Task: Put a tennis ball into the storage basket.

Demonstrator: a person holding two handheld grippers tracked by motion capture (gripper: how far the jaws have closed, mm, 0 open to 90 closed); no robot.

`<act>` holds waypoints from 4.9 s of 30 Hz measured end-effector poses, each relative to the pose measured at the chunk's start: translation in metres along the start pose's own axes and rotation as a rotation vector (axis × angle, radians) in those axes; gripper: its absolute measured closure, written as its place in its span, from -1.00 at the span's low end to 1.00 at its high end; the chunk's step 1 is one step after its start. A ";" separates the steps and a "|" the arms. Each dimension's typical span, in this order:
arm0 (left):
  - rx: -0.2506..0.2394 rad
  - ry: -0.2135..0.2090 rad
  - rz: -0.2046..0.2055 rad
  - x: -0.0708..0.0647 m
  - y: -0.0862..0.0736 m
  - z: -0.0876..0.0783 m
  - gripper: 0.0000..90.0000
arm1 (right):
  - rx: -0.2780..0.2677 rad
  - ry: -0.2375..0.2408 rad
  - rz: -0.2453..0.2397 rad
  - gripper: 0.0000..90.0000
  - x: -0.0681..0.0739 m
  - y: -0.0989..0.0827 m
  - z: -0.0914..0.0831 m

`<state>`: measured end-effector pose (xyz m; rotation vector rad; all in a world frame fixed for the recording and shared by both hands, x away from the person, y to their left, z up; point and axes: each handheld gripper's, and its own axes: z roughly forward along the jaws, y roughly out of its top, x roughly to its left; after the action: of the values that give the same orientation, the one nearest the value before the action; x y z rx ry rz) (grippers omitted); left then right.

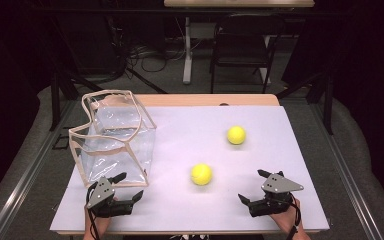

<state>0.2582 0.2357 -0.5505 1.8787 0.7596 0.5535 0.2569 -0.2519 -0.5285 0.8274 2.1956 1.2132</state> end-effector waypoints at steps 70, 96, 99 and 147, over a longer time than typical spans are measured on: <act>0.016 -0.024 0.007 -0.005 0.000 0.008 -0.65 | 0.091 0.111 -0.066 -1.00 0.014 0.059 0.063; 0.024 -0.036 0.016 -0.004 0.000 0.010 -0.64 | 0.133 0.148 -0.085 -1.00 0.022 0.077 0.091; 0.024 -0.032 0.016 -0.004 0.000 0.009 -0.65 | 0.134 0.152 -0.083 -1.00 0.023 0.080 0.094; 0.022 -0.039 0.029 -0.004 0.000 0.010 -0.65 | 0.194 0.230 -0.049 -1.00 0.032 0.072 0.131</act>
<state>0.2620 0.2267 -0.5542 1.9179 0.7161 0.5270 0.3412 -0.1246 -0.5337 0.7339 2.5355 1.1328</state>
